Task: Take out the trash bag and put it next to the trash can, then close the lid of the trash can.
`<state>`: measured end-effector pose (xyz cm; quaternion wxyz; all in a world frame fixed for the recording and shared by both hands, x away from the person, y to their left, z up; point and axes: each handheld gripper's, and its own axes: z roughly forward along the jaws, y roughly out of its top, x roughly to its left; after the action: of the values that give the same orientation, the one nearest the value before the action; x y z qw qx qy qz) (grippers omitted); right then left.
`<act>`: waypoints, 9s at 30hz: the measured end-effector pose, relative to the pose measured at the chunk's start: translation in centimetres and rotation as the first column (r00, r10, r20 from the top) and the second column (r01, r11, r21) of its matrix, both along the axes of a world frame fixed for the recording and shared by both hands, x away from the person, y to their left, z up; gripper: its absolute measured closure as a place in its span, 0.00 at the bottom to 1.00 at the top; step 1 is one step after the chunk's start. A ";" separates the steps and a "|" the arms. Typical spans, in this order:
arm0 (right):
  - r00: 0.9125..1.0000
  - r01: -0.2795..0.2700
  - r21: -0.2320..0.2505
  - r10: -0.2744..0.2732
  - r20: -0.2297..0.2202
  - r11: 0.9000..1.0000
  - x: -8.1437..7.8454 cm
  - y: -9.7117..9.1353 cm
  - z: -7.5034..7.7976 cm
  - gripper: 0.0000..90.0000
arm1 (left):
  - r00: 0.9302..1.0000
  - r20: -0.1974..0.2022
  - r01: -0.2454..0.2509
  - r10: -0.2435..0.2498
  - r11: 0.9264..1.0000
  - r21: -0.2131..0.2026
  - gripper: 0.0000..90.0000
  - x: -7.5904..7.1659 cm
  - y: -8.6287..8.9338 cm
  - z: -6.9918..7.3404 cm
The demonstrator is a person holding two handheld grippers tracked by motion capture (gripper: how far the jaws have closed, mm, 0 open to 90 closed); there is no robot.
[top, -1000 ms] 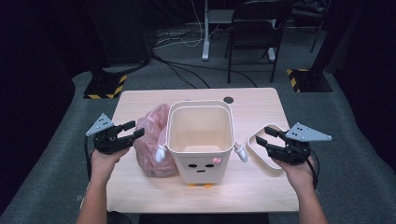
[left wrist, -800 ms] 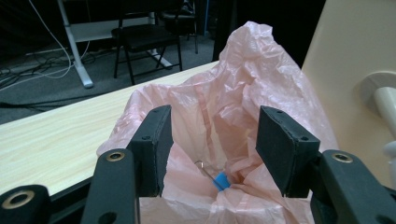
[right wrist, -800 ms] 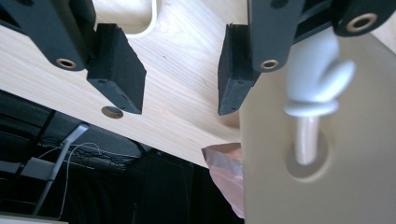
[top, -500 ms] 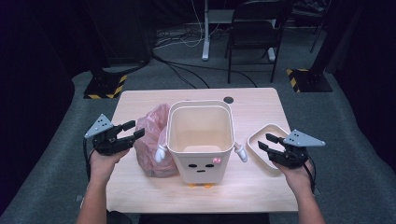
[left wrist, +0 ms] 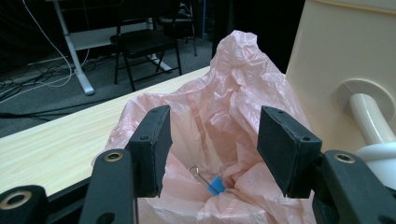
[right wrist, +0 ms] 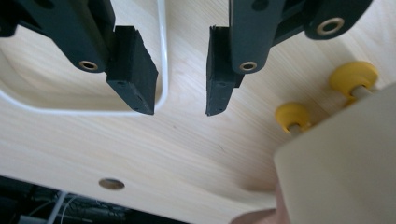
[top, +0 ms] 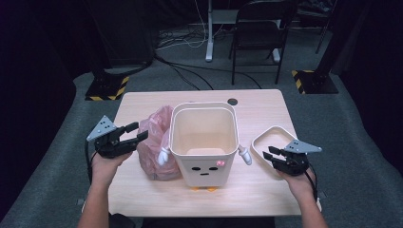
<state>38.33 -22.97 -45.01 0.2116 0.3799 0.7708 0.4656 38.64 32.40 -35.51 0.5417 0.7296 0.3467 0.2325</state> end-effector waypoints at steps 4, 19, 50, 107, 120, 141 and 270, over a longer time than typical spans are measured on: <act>0.999 0.044 -0.007 -0.045 -0.017 0.999 0.4 -0.7 -1.1 0.72 | 1.000 0.002 0.003 -0.003 1.000 0.004 0.49 -0.1 -0.1 0.1; 0.997 0.040 -0.049 -0.044 -0.071 0.998 1.2 -0.8 -3.5 0.74 | 1.000 0.015 0.008 -0.008 1.000 0.005 0.49 -0.4 -0.2 0.6; 0.981 -0.008 -0.186 -0.029 -0.193 0.983 2.6 0.2 -5.6 0.93 | 1.000 0.015 0.008 -0.008 1.000 0.004 0.49 -0.6 -0.1 0.5; 0.986 -0.128 -0.084 0.117 -0.117 0.988 -0.2 0.5 3.8 0.93 | 0.999 0.015 0.032 -0.032 0.999 0.013 0.49 -1.2 -0.5 1.1; 0.985 -0.160 -0.091 0.152 -0.087 0.983 -1.0 1.2 7.3 0.93 | 0.999 0.016 0.038 -0.039 0.999 0.023 0.49 -1.4 -0.7 1.3; 0.979 -0.201 -0.065 0.199 -0.041 0.977 -1.8 1.0 11.4 0.93 | 0.999 0.005 0.047 -0.047 0.998 0.033 0.49 -1.3 -0.9 1.1; 0.670 -0.731 -0.190 0.743 -0.014 0.655 -4.0 16.2 23.0 0.93 | 0.998 0.058 0.035 -0.037 0.999 0.038 0.49 -3.3 -0.5 3.1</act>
<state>34.29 -6.74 -22.04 0.0629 -0.0010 0.8899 0.4518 35.30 31.89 -32.41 0.5421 0.7384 0.3134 0.2503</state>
